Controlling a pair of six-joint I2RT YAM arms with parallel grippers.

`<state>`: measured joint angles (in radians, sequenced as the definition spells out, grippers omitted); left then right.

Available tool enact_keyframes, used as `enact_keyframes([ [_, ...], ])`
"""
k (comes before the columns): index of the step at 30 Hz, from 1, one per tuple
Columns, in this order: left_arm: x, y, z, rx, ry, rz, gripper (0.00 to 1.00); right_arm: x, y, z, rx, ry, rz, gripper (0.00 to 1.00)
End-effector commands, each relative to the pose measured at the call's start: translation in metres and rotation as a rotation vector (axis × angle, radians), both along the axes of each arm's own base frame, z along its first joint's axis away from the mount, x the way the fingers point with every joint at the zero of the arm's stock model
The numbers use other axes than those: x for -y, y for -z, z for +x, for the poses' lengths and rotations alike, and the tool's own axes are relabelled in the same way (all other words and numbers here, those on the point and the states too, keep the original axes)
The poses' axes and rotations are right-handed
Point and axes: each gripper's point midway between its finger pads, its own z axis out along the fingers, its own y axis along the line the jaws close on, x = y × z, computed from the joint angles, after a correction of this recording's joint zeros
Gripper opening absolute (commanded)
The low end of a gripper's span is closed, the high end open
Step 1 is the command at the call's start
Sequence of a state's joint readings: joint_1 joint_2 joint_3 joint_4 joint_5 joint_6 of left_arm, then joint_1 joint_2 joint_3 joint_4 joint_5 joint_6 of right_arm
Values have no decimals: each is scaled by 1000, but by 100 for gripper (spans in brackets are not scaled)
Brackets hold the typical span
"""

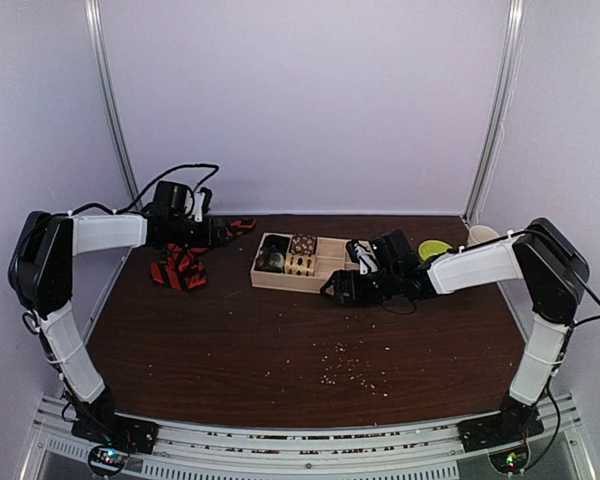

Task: Roll the ties
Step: Move the storage box to the center of the board, then pick up the tie from the corner of the board.

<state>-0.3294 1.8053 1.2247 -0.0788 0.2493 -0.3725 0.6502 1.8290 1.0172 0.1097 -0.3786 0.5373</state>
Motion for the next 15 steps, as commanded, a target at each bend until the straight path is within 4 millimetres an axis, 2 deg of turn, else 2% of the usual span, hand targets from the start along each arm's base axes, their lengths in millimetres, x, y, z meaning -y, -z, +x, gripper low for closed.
enact_keyframes([
  [1,-96,12,37,-70,-254,108,98,-1,-25,-13,35,-40,60,97],
  [2,-115,13,44,-79,-299,138,98,0,-28,-15,40,-39,65,97],
  [4,-138,17,54,-80,-351,179,98,2,-32,-18,44,-37,71,97],
  [8,-170,14,86,-73,-391,232,95,4,-34,-23,36,-41,81,97],
  [12,-177,33,115,-148,-347,325,89,6,-33,-28,31,-43,80,96],
  [15,-171,38,136,-170,-297,294,84,9,-33,-29,31,-38,74,96],
])
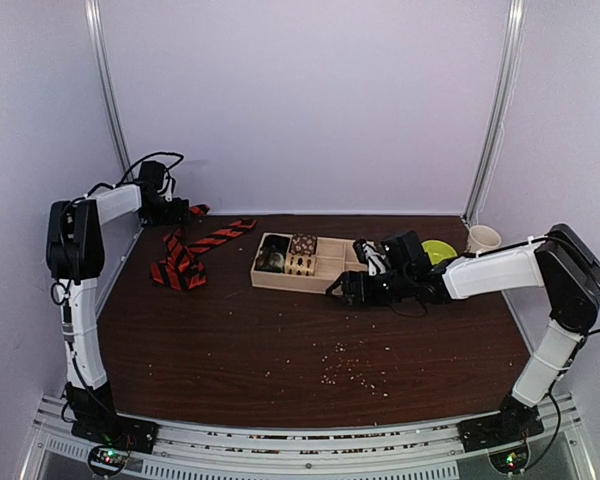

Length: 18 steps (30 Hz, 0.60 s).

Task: Roll the ties
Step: Pick up the tie from the corner of the board.

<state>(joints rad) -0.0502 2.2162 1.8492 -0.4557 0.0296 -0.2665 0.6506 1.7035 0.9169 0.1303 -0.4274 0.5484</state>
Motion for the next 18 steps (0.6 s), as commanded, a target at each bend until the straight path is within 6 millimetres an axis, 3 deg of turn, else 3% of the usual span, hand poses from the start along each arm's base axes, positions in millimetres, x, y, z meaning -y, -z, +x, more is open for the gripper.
enact_keyframes([
  [1,-2,10,15,-86,60,26,83,1,-13,-6,20,-7,19,96],
  [2,-6,24,18,-128,47,36,82,2,-14,-7,20,-6,18,96],
  [7,-15,35,35,-176,13,-24,79,6,-26,-8,39,3,20,96],
  [15,-17,72,10,-313,-14,-140,73,5,-35,-9,40,9,48,96],
  [18,-13,83,0,-359,3,-153,59,4,-39,-8,46,7,54,95],
])
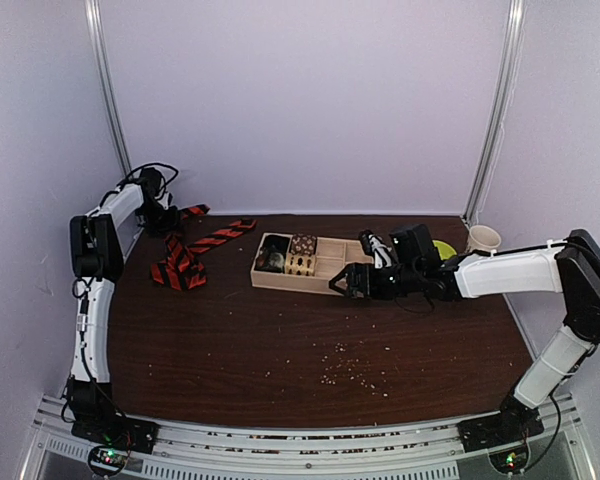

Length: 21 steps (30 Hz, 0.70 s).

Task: Roll the ties
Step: Pick up the tie from the corner of the board.

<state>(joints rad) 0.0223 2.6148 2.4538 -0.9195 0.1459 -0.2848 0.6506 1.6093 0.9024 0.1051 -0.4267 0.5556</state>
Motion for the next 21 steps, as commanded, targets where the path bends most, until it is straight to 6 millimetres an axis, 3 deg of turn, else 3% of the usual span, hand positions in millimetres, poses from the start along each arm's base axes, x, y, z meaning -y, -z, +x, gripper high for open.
enact_keyframes([
  [1,13,24,-24,-108,27,-60,53,0,-10,-2,11,3,19,95],
  [3,14,22,-24,-98,34,-51,49,1,-11,-3,16,4,15,95],
  [7,16,13,-26,-70,36,-8,29,7,-11,-7,24,9,-4,95],
  [9,19,10,-29,-66,51,-9,0,13,-10,-9,28,17,-17,95],
  [11,26,2,-36,-61,83,-21,0,17,-9,-11,33,24,-28,95],
  [12,28,6,-46,-79,94,-11,0,18,-9,-12,35,24,-29,95],
  [17,48,-13,-97,-37,150,41,0,18,-12,-13,37,16,-24,95],
  [19,78,-22,-124,-10,211,11,0,17,-15,-12,38,10,-14,95],
  [21,123,-38,-156,45,320,-52,0,16,-16,-12,38,3,-11,95],
])
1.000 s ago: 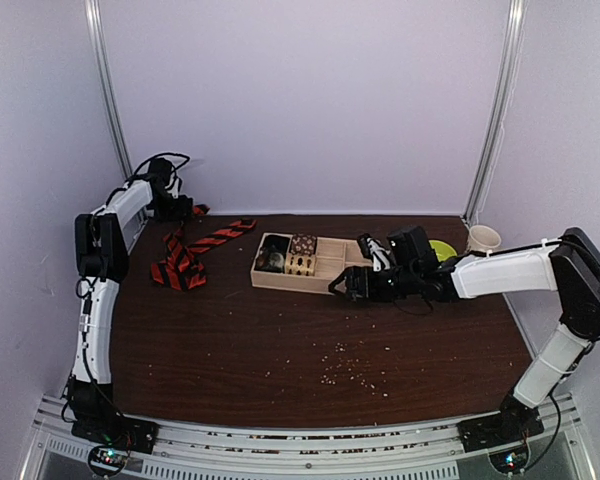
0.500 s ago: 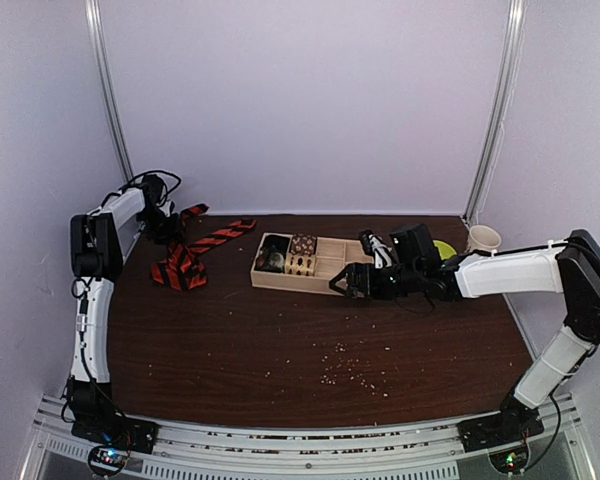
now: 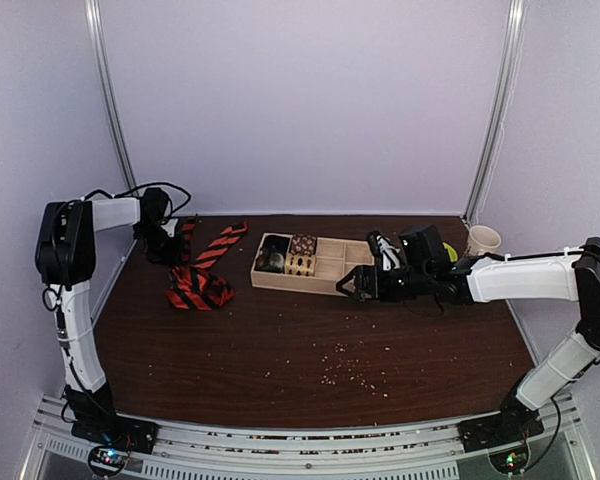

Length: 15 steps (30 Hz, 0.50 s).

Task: Roll the ties
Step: Pick up the tie from the corner of the board.

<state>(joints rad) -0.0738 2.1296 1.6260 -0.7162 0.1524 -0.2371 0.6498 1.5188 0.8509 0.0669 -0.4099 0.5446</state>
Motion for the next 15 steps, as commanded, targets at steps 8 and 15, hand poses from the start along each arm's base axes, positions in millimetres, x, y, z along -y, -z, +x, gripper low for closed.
enact_keyframes([
  [8,181,-189,-145,552,499,-346,0,0,-23,-2,42,-45,67,95],
  [15,259,-330,-216,834,816,-640,0,2,-38,6,70,-46,172,94],
])
